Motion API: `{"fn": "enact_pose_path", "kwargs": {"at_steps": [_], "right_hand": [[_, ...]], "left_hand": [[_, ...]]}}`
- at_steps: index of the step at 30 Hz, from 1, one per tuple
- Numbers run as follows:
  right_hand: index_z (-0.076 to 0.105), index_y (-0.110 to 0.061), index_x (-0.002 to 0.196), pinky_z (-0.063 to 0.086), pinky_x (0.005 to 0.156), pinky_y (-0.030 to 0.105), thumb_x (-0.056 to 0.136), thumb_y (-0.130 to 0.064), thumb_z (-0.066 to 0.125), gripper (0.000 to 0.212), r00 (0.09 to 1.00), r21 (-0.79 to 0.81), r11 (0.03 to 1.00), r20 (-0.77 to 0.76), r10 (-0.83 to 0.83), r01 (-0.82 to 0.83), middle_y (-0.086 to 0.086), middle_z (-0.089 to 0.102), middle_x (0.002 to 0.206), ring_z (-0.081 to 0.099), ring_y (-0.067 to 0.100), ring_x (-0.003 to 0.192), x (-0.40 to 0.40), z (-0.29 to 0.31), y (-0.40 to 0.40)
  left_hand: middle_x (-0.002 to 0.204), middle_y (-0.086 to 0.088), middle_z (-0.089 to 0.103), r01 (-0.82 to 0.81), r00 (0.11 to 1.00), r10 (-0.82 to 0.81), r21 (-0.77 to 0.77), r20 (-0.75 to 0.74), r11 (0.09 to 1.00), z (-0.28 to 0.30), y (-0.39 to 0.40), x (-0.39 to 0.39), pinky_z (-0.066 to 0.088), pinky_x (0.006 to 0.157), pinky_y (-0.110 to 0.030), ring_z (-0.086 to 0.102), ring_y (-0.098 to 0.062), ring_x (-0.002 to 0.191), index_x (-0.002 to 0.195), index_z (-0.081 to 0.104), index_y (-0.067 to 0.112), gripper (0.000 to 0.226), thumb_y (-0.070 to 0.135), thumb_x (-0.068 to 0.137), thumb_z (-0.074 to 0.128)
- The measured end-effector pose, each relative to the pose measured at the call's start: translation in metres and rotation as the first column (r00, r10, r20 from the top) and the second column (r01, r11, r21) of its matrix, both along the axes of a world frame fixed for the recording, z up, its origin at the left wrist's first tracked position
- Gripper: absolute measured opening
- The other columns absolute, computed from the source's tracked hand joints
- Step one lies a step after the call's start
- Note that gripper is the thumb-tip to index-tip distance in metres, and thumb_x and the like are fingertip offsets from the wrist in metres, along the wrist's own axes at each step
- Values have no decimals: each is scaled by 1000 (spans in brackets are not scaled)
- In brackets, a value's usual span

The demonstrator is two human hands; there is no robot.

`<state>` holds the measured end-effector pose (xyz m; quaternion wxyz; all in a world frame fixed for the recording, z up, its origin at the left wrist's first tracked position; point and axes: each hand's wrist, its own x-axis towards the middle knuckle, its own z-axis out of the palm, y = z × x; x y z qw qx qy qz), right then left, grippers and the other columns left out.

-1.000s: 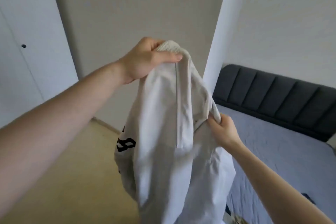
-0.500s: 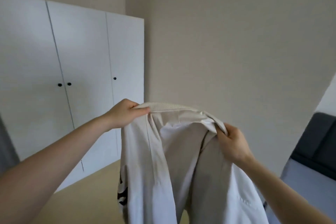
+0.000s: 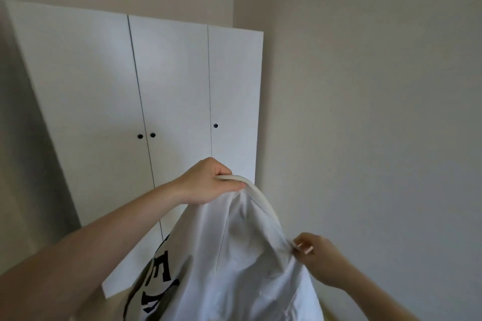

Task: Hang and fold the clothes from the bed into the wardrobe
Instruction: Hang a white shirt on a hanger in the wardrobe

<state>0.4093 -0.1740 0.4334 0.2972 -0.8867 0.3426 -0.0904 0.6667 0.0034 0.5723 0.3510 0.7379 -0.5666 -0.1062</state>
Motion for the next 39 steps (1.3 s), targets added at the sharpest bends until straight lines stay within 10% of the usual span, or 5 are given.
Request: {"fn": "enact_pose_path", "kwargs": {"at_steps": [7,14,27,32,39], "right_hand": [[37,-62,141,51,89,14,72,-64,78,80,909,224,887,209,360,-403,-38,47,136,53,-7,120,139,13,-48],[71,-33,111,52,96,27,96,-39,69,16,785,222,768,343,516,-601,-22,72,110,65,1,105,287,41,-81],[34,-20,72,34,60,19,108,-30,43,39,752,120,836,519,407,-535,-14,34,62,33,6,60,500,59,-117],[37,-18,72,35,60,22,108,-32,45,39,760,72,851,494,422,-520,-13,35,61,34,7,59,578,57,-137],[61,-26,80,29,46,18,98,-29,63,18,821,168,884,477,314,-435,-2,34,55,28,12,50,649,35,-177]], "left_hand": [[58,-1,17,-31,997,26,61,76,998,-15,-65,78,19,50,-25,18,-16,52,61,20,13,73,58,86,72],[57,-2,20,-147,989,144,74,43,986,-14,-81,163,23,53,-34,22,-19,53,60,24,13,72,63,88,67],[89,12,76,-318,920,384,420,-80,850,-61,-56,395,54,77,-28,72,-6,81,93,68,23,48,63,99,43],[99,10,72,-516,818,570,345,-72,784,-76,-63,520,52,69,-24,73,-11,84,109,64,26,18,40,98,62],[140,-4,49,-618,741,668,326,-60,715,-112,-126,634,45,98,-31,55,-21,118,146,47,25,55,28,95,67]]}}
